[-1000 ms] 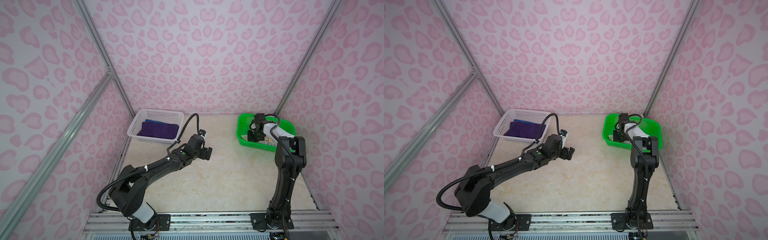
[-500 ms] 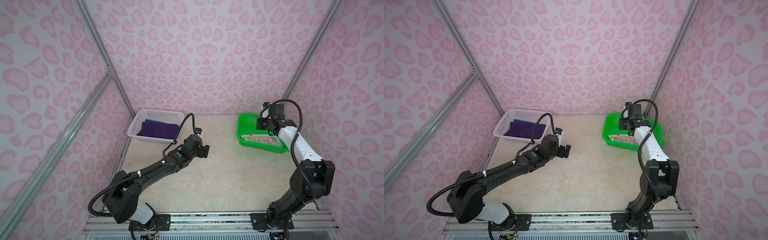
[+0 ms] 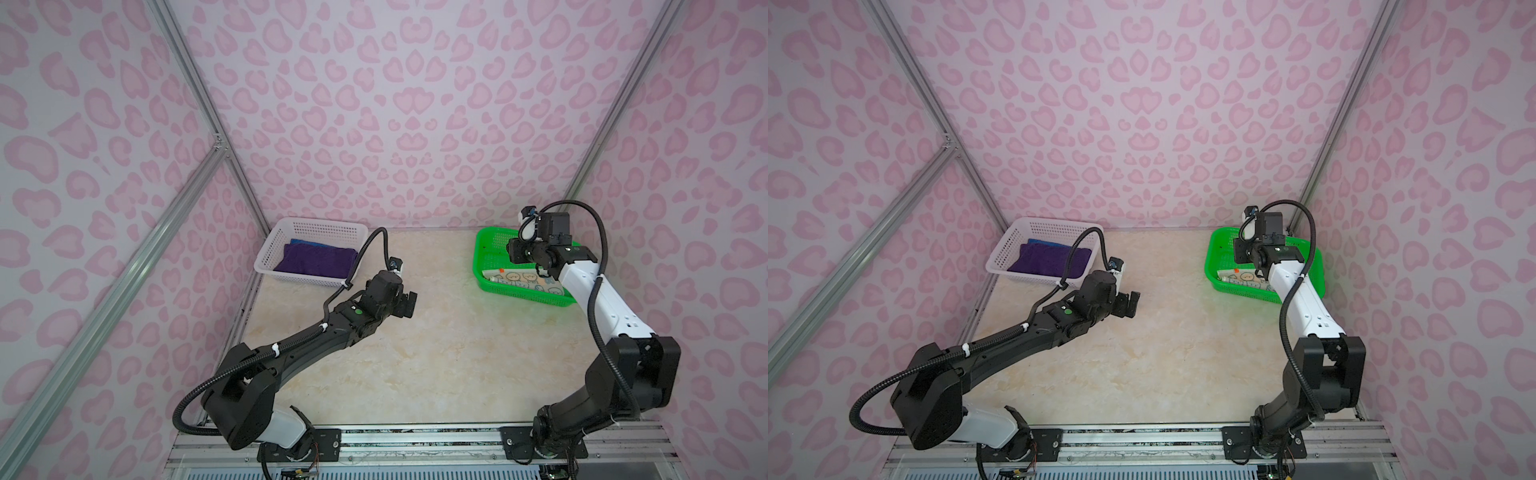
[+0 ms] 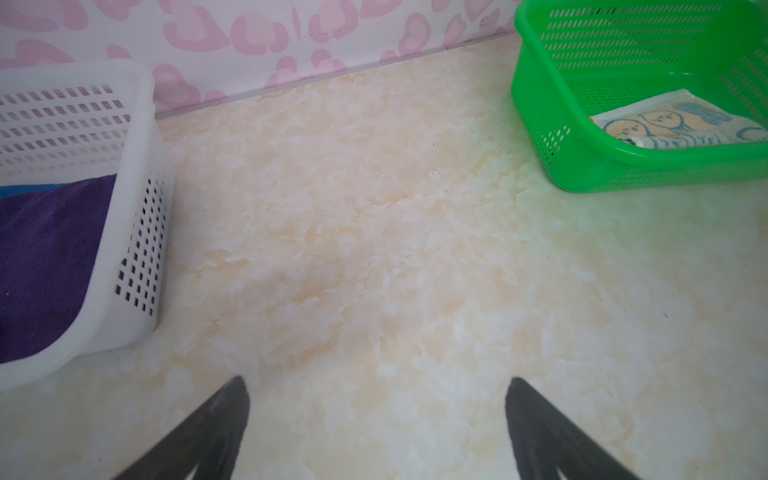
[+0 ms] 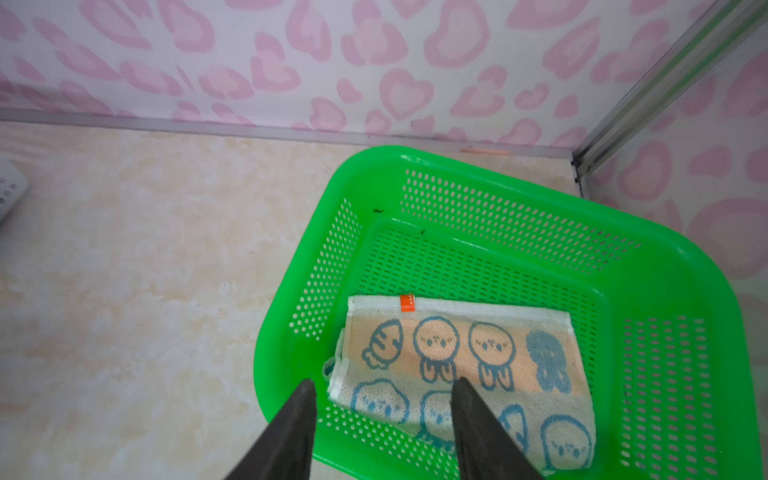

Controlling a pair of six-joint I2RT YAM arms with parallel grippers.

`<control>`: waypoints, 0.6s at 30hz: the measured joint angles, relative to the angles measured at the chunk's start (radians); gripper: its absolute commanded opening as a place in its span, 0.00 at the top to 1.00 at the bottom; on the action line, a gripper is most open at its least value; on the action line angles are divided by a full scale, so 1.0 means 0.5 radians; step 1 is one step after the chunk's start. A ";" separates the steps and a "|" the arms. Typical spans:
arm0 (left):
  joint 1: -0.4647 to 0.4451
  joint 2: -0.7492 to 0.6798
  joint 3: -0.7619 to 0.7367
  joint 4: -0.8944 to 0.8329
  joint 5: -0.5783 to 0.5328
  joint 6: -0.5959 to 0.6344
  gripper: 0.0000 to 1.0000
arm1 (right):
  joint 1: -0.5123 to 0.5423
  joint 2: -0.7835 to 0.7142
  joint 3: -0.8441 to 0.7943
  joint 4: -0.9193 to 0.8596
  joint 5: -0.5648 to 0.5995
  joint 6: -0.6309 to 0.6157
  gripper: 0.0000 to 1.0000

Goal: Fold and stack the towels
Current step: 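Lower the right gripper onto the patterned towel's edge in the green basket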

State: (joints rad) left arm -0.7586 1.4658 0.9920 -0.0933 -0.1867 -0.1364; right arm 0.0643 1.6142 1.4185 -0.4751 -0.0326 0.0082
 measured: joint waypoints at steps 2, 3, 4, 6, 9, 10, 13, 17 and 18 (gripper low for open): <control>0.000 0.005 0.001 -0.022 -0.003 0.000 0.02 | -0.014 0.126 0.030 -0.064 -0.005 0.002 0.37; 0.000 0.009 0.002 -0.031 -0.007 0.000 0.02 | -0.021 0.173 0.044 -0.093 -0.012 0.003 0.37; 0.000 0.017 0.003 -0.040 -0.009 0.000 0.03 | -0.024 0.238 0.070 -0.134 -0.030 0.005 0.34; 0.000 0.032 0.014 -0.064 -0.015 0.000 0.03 | -0.024 0.344 0.115 -0.189 -0.067 0.003 0.32; 0.000 0.063 0.038 -0.085 -0.021 0.001 0.02 | -0.025 0.497 0.171 -0.268 -0.124 -0.003 0.31; 0.000 0.072 0.043 -0.086 -0.023 0.001 0.03 | -0.025 0.528 0.182 -0.287 -0.136 -0.003 0.31; 0.000 0.101 0.054 -0.091 -0.031 0.001 0.02 | -0.028 0.636 0.233 -0.349 -0.159 -0.011 0.31; 0.000 0.146 0.076 -0.101 -0.037 0.002 0.02 | -0.034 0.784 0.367 -0.463 -0.150 -0.041 0.35; 0.000 0.155 0.080 -0.104 -0.039 0.003 0.03 | -0.034 0.816 0.393 -0.484 -0.135 -0.044 0.35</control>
State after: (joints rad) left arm -0.7586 1.5433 1.0321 -0.1452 -0.2062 -0.1349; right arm 0.0475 2.0220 1.6150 -0.7170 -0.1001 -0.0139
